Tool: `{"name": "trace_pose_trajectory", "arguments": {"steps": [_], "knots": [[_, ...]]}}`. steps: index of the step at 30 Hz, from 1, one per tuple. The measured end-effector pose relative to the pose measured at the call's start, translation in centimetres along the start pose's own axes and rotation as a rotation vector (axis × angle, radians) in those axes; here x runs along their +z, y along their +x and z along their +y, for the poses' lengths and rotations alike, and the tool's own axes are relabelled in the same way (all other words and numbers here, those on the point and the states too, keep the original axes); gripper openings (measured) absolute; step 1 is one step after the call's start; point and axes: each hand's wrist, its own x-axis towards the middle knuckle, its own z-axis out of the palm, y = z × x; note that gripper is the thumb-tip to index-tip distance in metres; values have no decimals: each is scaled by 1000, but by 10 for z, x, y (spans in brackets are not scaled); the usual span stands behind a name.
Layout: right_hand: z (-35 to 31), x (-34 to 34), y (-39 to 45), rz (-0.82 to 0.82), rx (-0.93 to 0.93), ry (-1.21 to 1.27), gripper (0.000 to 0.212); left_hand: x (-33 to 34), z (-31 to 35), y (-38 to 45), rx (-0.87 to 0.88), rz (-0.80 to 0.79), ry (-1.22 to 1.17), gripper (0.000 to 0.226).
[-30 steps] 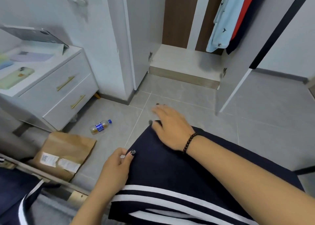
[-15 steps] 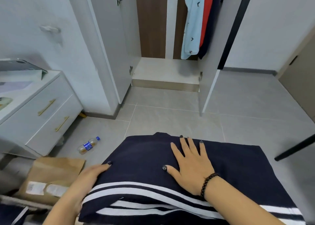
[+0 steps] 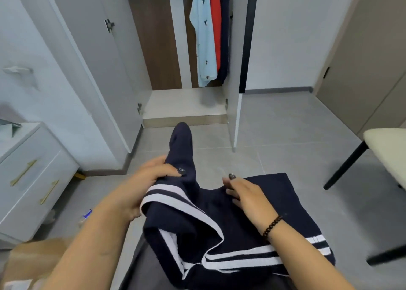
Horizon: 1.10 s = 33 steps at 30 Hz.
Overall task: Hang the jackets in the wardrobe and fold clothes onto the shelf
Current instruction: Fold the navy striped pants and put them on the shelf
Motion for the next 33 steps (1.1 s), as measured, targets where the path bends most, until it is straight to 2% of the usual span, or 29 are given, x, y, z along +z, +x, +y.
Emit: {"name": "trace_pose_trajectory", "arguments": {"steps": [2, 4, 6, 9, 12, 13, 16, 17, 19, 20, 22, 23, 25, 28, 30, 33], "knots": [[-7, -27, -5, 13, 102, 281, 43, 49, 4, 11, 0, -119, 93, 10], [-10, -56, -9, 14, 168, 439, 56, 97, -6, 24, 16, -223, 278, 23], [-6, -80, -13, 44, 241, 490, 63, 139, -23, 36, -27, -314, 442, 37], [6, -97, -19, 136, 328, 453, 47, 182, -59, 43, -61, -378, 540, 57], [18, -104, -20, 258, 344, 230, 17, 199, -85, 41, -61, -379, 591, 80], [21, -107, -20, 299, 336, 135, 17, 200, -89, 40, -58, -378, 557, 84], [23, -117, -16, 318, 274, 75, 21, 185, -88, 36, 81, -279, 461, 73], [22, -121, -13, 315, 245, 76, 19, 174, -88, 35, 171, -219, 504, 68], [21, -128, -5, 301, 215, 82, 18, 152, -90, 32, 301, -143, 767, 64], [20, -130, -2, 285, 232, 67, 16, 143, -93, 29, 286, -155, 933, 65], [24, -133, 4, 238, 283, 3, 14, 138, -105, 21, 114, -230, 1140, 71], [27, -134, 5, 221, 305, -34, 17, 140, -112, 17, 44, -245, 1184, 74], [32, -135, 1, 212, 321, -50, 25, 149, -125, 9, 25, -185, 1229, 78], [40, -134, -15, 163, 309, -43, 27, 154, -134, 6, 54, -77, 1264, 81], [48, -131, -27, 117, 275, -167, 26, 152, -134, 9, 43, -86, 1238, 83], [54, -128, -35, 144, 219, -309, 42, 146, -126, 19, 2, -83, 1001, 75]]}}
